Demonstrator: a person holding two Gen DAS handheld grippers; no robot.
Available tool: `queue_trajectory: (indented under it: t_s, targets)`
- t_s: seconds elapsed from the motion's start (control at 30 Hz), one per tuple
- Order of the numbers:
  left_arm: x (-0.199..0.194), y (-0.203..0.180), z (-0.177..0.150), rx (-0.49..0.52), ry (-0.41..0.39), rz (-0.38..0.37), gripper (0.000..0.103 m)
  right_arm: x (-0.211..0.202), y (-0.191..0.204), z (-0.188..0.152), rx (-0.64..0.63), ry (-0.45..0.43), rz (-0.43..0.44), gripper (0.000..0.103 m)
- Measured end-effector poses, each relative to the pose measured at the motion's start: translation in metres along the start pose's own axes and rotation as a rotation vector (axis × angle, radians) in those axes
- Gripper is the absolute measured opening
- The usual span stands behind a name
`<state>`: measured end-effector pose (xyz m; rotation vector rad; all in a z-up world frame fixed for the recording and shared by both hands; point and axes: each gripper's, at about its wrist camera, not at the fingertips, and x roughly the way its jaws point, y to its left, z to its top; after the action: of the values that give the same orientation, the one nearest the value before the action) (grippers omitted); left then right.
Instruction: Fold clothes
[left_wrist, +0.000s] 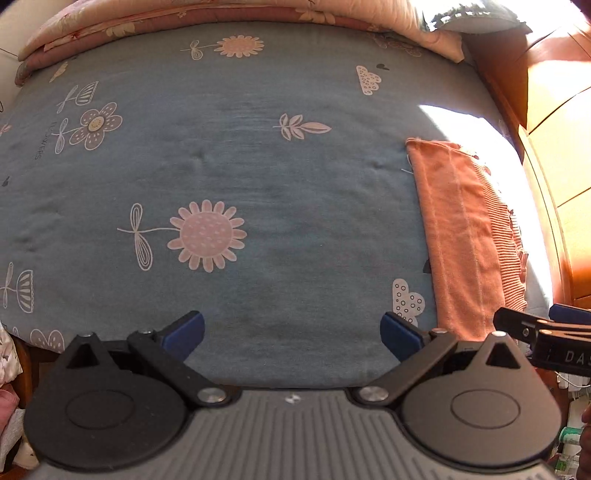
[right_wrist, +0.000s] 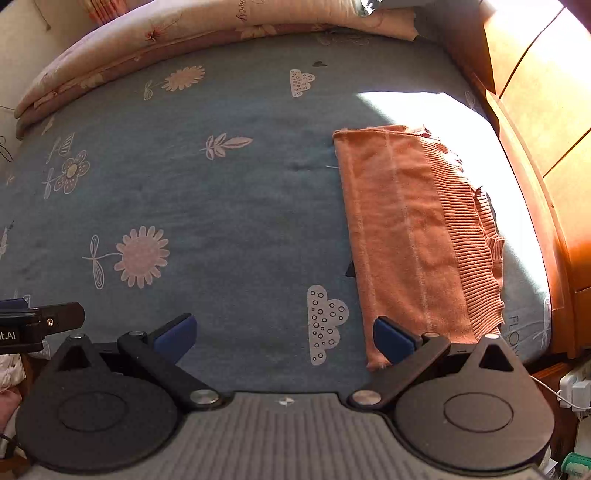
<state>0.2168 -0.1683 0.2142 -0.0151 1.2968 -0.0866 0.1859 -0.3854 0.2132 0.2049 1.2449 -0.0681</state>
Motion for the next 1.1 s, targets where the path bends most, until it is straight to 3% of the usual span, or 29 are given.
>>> queue_trajectory:
  t_s: [1.1]
  targets:
    - [0.011, 0.004, -0.003, 0.034, 0.06, 0.012, 0.101, 0.006, 0.006, 0.0, 0.019, 0.055, -0.033, 0.103]
